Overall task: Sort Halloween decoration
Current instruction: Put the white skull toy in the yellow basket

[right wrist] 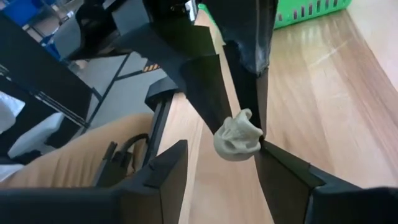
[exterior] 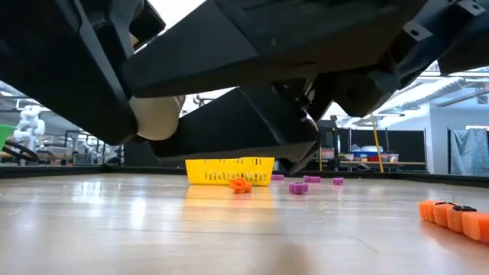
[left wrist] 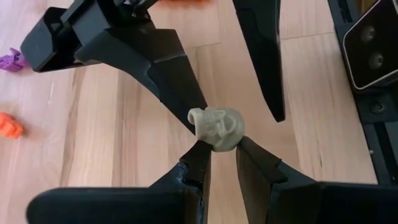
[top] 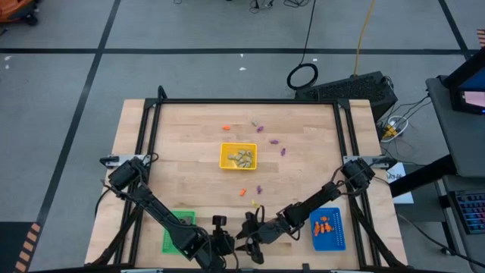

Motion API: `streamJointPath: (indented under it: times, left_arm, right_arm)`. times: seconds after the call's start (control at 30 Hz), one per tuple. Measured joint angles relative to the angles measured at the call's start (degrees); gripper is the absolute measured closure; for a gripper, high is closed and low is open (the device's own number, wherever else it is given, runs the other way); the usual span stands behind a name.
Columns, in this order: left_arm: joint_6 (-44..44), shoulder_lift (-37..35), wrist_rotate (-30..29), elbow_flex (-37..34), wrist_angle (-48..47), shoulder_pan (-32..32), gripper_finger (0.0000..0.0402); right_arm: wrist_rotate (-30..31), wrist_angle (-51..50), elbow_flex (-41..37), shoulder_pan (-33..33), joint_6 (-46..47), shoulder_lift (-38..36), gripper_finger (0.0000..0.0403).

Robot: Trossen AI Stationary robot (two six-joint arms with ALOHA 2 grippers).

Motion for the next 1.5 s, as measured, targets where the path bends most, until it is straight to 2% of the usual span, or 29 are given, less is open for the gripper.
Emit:
streamJointPath:
  times: [0.63,0.73,1.1,1.5]
  left_arm:
    - [-0.1,0.0,-1.2,0.0,-0.1,0.2,0.034]
    - [-0.1,0.0,-1.2,0.0,0.0,0.2,0.034]
    - [-0.1,0.0,-0.8,-0.1,0.3,0.2,0.034]
    - [-0.4,0.1,-0.8,-0.1,0.0,0.2,0.034]
  right_arm:
    - [4.3,0.6,0.0,-0.7,2.6,0.0,0.0234]
    - [4.6,0.6,0.0,-0.8,2.7,0.0,0.0247]
    - [5.8,1.4,0.0,-1.0,1.9,0.0,0.0337]
    - [5.9,-1.5,0.2,-1.1,1.2,-0.2,0.0347]
